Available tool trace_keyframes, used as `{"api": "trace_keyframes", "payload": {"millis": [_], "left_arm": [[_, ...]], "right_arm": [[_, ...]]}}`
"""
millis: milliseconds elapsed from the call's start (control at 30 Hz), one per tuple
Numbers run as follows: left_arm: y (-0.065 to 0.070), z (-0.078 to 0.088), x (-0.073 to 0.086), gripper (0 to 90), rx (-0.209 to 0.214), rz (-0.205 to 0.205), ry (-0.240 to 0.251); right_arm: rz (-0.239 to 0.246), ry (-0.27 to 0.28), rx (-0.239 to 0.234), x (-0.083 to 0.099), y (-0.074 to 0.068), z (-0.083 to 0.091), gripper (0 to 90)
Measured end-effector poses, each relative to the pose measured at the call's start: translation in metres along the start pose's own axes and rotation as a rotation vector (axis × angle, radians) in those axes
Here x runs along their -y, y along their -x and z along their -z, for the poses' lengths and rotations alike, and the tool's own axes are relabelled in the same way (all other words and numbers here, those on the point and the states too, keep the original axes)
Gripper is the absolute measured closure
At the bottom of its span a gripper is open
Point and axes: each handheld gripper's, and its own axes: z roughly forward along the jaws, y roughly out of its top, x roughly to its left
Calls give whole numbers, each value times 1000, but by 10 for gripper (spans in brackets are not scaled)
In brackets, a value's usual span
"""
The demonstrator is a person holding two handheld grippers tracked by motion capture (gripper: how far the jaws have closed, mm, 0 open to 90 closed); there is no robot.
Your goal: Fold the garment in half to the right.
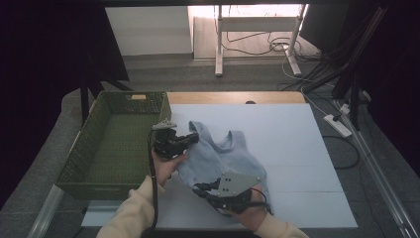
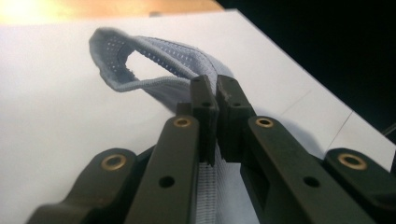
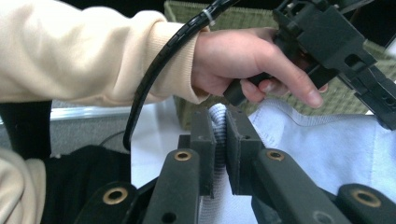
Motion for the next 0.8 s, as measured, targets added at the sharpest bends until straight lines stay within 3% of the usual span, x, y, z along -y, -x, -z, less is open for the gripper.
{"api": "trace_keyframes", "payload": {"millis": [100,300,800], "left_arm": [[0,-1,0,861,-7,1,-17],[-3,-17,7,861,-16,18,-74],[-9,-32,8,859,-15,64,-67]], "right_arm": [[-5,15,14,0,1,6,825],[-69,-25,43,21,4,17,826],[-157,-55,113,44,13,41,825]]}}
